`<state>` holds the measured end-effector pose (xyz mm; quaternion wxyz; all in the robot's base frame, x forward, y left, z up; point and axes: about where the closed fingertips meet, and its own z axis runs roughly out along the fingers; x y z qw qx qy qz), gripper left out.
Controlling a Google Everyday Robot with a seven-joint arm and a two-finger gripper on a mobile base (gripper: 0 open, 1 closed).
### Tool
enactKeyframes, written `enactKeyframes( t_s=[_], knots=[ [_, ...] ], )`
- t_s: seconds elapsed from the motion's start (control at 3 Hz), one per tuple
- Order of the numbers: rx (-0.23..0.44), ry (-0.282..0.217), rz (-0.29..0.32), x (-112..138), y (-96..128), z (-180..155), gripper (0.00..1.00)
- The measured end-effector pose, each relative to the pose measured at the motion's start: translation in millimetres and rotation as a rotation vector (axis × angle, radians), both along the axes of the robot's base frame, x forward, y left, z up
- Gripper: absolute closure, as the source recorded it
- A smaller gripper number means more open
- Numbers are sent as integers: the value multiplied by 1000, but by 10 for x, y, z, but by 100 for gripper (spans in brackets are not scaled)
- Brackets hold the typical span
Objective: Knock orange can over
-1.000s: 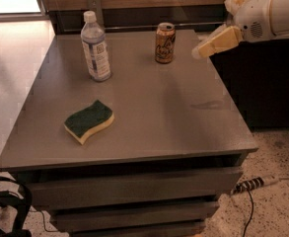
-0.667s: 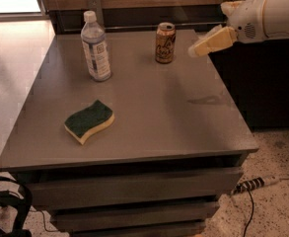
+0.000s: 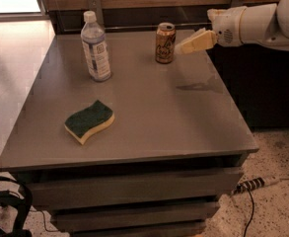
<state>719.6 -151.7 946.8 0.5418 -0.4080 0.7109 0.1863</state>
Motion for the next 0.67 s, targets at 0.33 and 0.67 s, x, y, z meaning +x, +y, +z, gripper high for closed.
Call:
enactKeyframes(
  t_s=[0.33, 0.67],
  knots=[
    [41, -12, 6, 235, 120, -161, 0],
    [73, -12, 20, 428, 265, -314, 0]
  ],
)
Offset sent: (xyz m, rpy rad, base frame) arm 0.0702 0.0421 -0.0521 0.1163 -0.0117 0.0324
